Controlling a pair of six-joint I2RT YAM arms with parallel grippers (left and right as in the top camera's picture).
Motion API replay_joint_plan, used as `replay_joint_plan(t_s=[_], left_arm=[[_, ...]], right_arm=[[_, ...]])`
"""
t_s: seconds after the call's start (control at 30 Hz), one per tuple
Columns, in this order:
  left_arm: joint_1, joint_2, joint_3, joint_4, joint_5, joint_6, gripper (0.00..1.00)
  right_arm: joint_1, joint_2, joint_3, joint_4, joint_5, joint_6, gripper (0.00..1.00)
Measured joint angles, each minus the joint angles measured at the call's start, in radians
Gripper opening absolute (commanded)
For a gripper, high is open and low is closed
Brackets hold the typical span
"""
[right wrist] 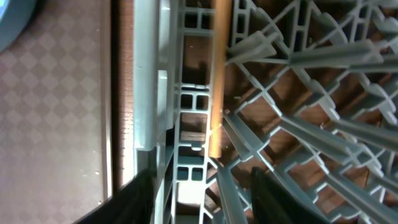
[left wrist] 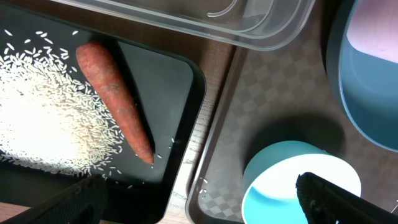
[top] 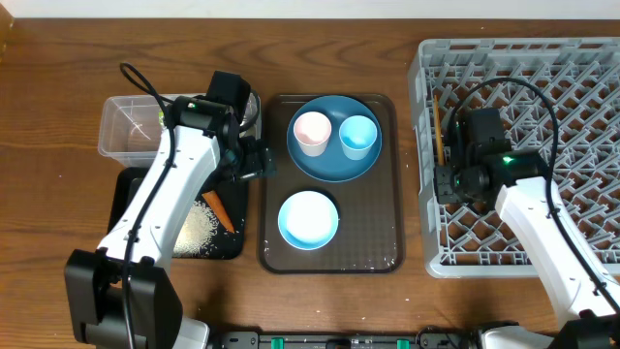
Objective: Sort waste into correct bins and load items into the dishwasher rack
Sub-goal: 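Carry the chopstick to the dish rack and insert it upright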
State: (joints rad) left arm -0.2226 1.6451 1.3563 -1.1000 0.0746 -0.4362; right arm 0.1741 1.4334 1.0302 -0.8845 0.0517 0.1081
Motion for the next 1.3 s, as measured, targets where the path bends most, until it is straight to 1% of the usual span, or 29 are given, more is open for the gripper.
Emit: replay_joint_plan(t_s=[0.3,0.43,0.5,0.63,0.77,0.93,1.03,1.13,1.3], left_arm=[[0.000,0.000,0.000,0.000,0.000,0.000,0.99],[0.000,0.000,0.000,0.000,0.000,0.000,0.99],[0.000,0.000,0.000,0.000,0.000,0.000,0.99],[0.000,0.000,0.000,0.000,0.000,0.000,0.99],[0.000,0.000,0.000,0.000,0.000,0.000,0.99],[0.000,0.000,0.000,0.000,0.000,0.000,0.99],[0.000,0.000,0.000,0.000,0.000,0.000,0.99],[0.000,0.000,0.000,0.000,0.000,0.000,0.99],[0.000,0.000,0.000,0.000,0.000,0.000,0.99]], right_arm=[[0.000,-0.001,0.000,-0.022,-0.003,-0.002,0.52],[0.000,-0.017,0.003,-0.059,-0.043,-0.002,0.52],[0.000,-0.037,0.012,-0.079,-0.082,-0.002,0.49],[0.000,-0.100,0.047,-0.076,-0.176,0.003,0.39],[0.000,-0.168,0.060,-0.075,-0.270,0.009,0.38],[0.013,-0.187,0.063,-0.104,-0.336,0.010,0.40],[0.013,-0.187,0.063,-0.153,-0.351,0.011,0.45],[0.013,-0.187,0.063,-0.190,-0.356,0.013,0.52],[0.013,-0.187,0.063,-0.238,-0.364,0.013,0.54]])
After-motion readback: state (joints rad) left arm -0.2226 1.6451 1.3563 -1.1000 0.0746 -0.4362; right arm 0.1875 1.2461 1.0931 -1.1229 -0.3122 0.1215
